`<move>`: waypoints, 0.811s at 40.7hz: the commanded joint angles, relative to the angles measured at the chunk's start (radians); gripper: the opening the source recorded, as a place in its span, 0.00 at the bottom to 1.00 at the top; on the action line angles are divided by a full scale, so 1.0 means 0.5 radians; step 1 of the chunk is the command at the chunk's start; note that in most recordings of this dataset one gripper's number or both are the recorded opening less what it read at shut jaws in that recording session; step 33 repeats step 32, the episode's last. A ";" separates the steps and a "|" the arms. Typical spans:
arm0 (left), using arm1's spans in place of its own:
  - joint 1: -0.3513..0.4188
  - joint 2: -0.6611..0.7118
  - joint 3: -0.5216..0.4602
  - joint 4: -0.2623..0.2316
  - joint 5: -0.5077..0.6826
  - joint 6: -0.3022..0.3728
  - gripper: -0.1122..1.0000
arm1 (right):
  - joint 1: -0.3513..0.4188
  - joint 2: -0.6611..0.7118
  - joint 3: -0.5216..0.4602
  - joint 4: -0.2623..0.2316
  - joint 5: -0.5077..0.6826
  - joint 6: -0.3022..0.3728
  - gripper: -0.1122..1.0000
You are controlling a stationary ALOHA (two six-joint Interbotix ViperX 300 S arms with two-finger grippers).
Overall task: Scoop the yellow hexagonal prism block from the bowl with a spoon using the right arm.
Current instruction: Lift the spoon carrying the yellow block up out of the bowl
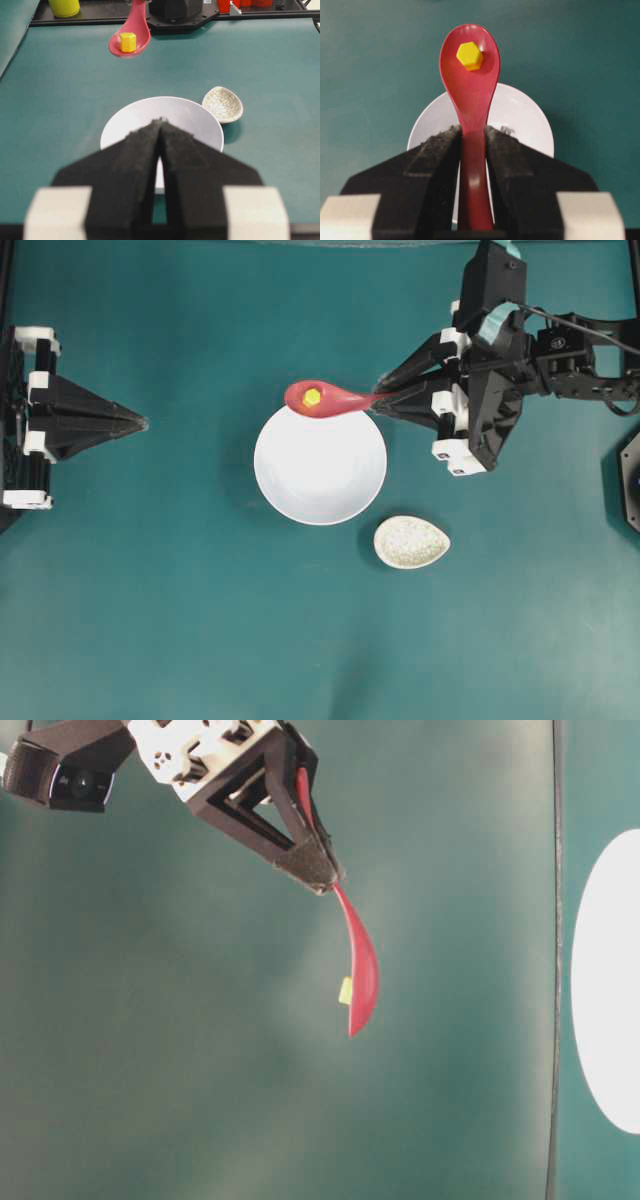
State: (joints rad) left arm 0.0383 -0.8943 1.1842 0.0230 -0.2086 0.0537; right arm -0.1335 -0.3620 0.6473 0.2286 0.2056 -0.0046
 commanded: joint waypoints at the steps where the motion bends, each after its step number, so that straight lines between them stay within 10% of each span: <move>1: 0.000 0.009 -0.034 0.006 -0.012 0.000 0.10 | 0.006 -0.028 -0.025 -0.006 -0.046 -0.003 0.30; 33: 0.000 -0.015 -0.037 0.003 -0.080 -0.018 0.10 | 0.006 -0.031 -0.021 -0.006 -0.064 -0.043 0.30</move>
